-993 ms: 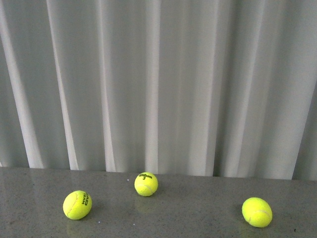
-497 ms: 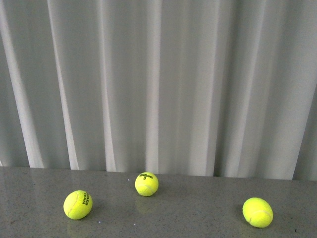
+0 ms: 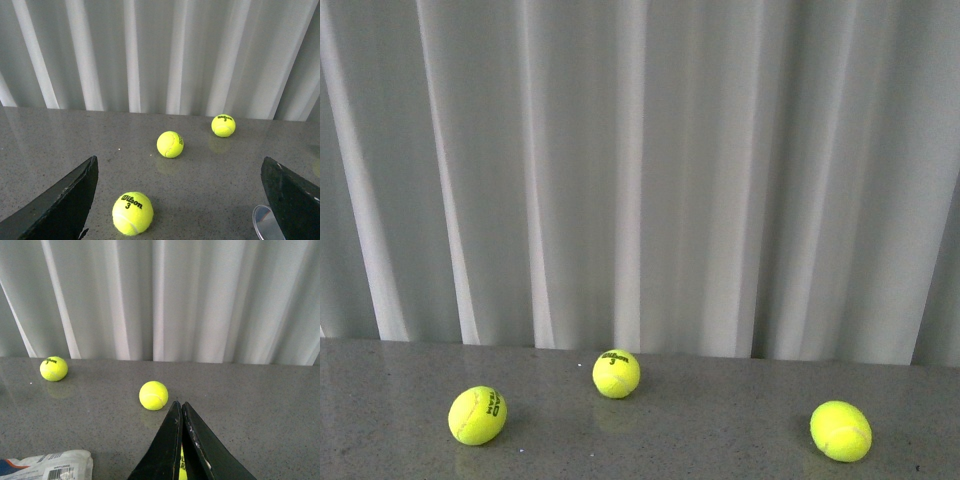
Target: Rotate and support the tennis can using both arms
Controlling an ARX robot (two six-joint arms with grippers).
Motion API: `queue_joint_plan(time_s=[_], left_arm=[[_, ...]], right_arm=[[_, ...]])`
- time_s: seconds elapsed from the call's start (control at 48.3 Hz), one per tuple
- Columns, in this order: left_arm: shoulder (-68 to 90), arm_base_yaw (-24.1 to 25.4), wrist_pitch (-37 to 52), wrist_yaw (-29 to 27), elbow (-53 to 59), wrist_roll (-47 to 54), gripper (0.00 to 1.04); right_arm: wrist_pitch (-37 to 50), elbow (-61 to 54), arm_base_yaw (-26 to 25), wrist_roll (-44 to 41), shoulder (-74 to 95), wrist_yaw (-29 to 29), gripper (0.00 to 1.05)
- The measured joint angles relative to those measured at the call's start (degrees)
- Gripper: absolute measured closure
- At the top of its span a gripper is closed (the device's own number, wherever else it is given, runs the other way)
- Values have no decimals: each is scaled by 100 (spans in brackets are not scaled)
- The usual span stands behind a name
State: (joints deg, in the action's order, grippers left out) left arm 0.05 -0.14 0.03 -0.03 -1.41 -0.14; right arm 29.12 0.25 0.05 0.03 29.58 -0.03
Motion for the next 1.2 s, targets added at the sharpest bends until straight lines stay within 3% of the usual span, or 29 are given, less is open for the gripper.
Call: queue_joint_plan(time_s=[0.931,1.035,1.2], left_arm=[[0,0,0,0,0,0,7],[0,0,0,0,0,0,7],[-4,0,0,0,0,0,7]], right_arm=[[-1895,0,0,0,-1961,-2,101],[-2806,2,0,-2,-2660,-7,101],[-2903,2,0,-2,-2929,-7,101]])
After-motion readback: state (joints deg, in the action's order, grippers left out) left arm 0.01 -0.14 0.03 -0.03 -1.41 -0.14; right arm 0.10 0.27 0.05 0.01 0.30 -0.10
